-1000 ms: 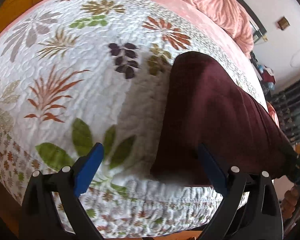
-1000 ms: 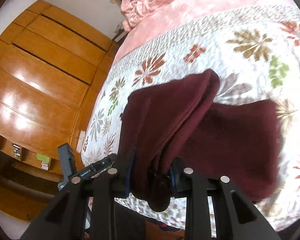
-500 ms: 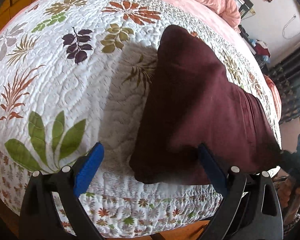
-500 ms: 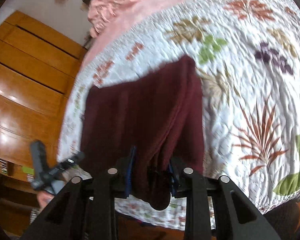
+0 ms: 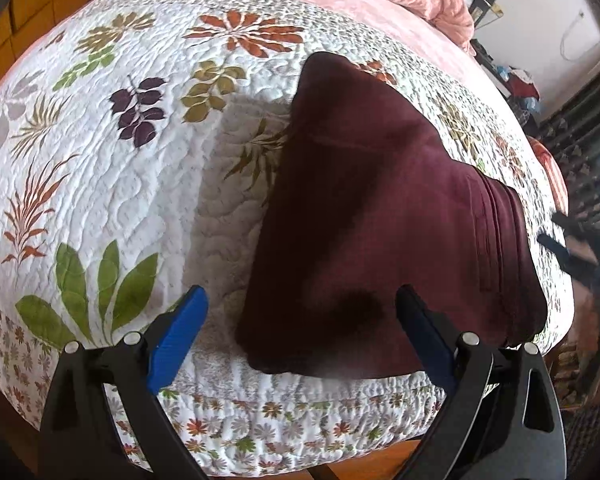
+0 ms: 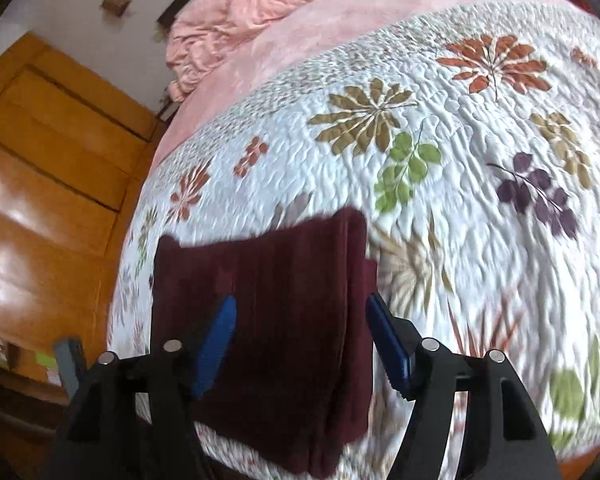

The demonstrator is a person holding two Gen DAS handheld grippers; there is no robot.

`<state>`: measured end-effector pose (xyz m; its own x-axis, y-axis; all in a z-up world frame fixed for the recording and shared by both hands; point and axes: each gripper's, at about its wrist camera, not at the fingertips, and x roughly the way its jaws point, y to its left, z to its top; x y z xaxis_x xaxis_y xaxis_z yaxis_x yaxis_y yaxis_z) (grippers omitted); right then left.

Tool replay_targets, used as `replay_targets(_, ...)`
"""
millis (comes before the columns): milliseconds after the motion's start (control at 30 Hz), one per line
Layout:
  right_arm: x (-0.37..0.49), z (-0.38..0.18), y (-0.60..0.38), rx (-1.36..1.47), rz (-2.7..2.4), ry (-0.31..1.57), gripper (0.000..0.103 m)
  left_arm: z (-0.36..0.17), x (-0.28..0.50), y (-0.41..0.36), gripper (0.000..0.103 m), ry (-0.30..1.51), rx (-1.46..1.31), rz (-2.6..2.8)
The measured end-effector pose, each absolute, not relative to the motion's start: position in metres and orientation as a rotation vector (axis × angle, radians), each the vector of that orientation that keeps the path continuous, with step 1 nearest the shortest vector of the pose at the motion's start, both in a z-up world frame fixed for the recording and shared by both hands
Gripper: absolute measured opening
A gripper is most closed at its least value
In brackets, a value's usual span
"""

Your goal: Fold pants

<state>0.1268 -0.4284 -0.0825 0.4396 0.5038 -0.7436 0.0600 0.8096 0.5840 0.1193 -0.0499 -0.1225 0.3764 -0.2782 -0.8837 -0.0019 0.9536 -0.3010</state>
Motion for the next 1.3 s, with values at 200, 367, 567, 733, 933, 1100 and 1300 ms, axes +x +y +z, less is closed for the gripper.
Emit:
replay_targets(200, 0.169, -0.115, -0.433, 0.680, 0.308, 1.168, 0.046, -0.126, 0.123, -0.059, 0.094, 1.196, -0.264, -0.183)
replay_targets(367, 0.180, -0.112, -0.429, 0.616, 0.319, 1.175, 0.007, -0.131, 0.123, -0.066, 0.094, 1.199, -0.253, -0.188)
replay_targets(567, 0.172, -0.113, -0.444, 0.624, 0.270, 1.153, 0.006, -0.122, 0.120, -0.075, 0.094, 1.142, -0.188, -0.164)
replay_targets(733, 0.168, -0.137, -0.441, 0.639, 0.247, 1.164, 0.010, -0.111, 0.118, -0.082, 0.094, 1.089, -0.118, -0.166)
replay_targets(933, 0.141, -0.115, -0.443, 0.639, 0.289, 1.140, 0.039, -0.101, 0.116, -0.082, 0.094, 1.058, -0.120, -0.165)
replay_targets(1100, 0.089, -0.102, -0.436, 0.582, 0.325, 1.159, 0.056, -0.098, 0.112, -0.082, 0.094, 1.043, -0.128, -0.171)
replay_targets(1300, 0.044, -0.115, -0.421, 0.611, 0.359, 1.217, 0.061, -0.092, 0.108, -0.083, 0.094, 1.024, -0.144, -0.176)
